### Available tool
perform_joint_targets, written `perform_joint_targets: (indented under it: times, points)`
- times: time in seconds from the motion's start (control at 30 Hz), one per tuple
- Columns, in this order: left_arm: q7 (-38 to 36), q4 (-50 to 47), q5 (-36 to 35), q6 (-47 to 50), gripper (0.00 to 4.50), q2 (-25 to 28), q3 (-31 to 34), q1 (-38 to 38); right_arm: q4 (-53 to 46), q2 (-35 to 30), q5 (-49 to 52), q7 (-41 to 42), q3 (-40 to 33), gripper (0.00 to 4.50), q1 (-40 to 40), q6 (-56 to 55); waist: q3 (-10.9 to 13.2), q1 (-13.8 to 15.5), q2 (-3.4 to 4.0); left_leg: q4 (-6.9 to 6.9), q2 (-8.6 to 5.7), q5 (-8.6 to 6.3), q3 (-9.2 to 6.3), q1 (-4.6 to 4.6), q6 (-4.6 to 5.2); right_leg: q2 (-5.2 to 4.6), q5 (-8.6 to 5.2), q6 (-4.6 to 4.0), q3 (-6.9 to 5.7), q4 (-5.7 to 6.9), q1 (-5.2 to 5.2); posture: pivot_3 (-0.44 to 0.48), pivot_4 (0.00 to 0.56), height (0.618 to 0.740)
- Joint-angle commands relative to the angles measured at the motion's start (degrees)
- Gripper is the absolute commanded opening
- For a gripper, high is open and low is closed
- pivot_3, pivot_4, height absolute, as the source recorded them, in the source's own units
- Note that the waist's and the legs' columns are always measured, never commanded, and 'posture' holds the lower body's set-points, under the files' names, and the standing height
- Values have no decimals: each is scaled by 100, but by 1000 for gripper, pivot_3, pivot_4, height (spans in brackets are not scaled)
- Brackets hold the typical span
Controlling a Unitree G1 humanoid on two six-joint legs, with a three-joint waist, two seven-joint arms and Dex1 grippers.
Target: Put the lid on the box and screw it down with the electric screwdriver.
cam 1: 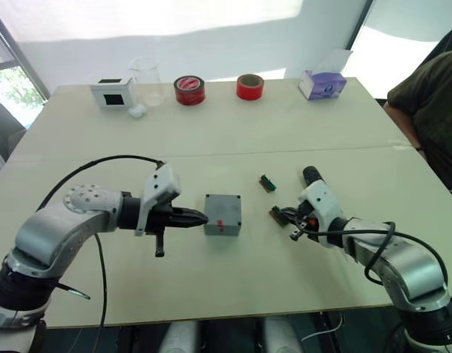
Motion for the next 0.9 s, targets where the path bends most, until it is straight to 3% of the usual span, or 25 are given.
perform_joint_targets:
  times: [0.03, 0.3, 0.57, 0.9]
  points:
    - [32, 132, -46, -86, 0, -15, 222, -41, -237, -107, 119, 67, -331, 68, -115, -4, 0, 1, 0, 0, 0, 0, 0, 0, 0, 0, 0, 0, 0, 0, 0, 0, 150, 740]
    - [129, 594, -230, -2, 0, -69, 734, -54, -711, -105, 552, 184, -630, 68, -396, 192, 0, -4, 0, 0, 0, 0, 0, 1, 0, 0, 0, 0, 0, 4, -1, 0, 150, 740]
    - [302, 474, -360, 124, 0, -55, 879, 233, -152, 705, 408, 171, 476, 68, -1408, -261, 0, -5, 0, 0, 4, 1, -1, 2, -2, 4, -1, -1, 1, 15, -9, 0, 150, 740]
    - [638, 16, -515, 252, 0, -114, 921, 481, 547, 862, 21, 406, 980, 68, -1579, -924, 0, -16, 0, 5, -1, 2, 0, 1, -4, -2, -1, -2, 2, 22, -11, 0, 150, 740]
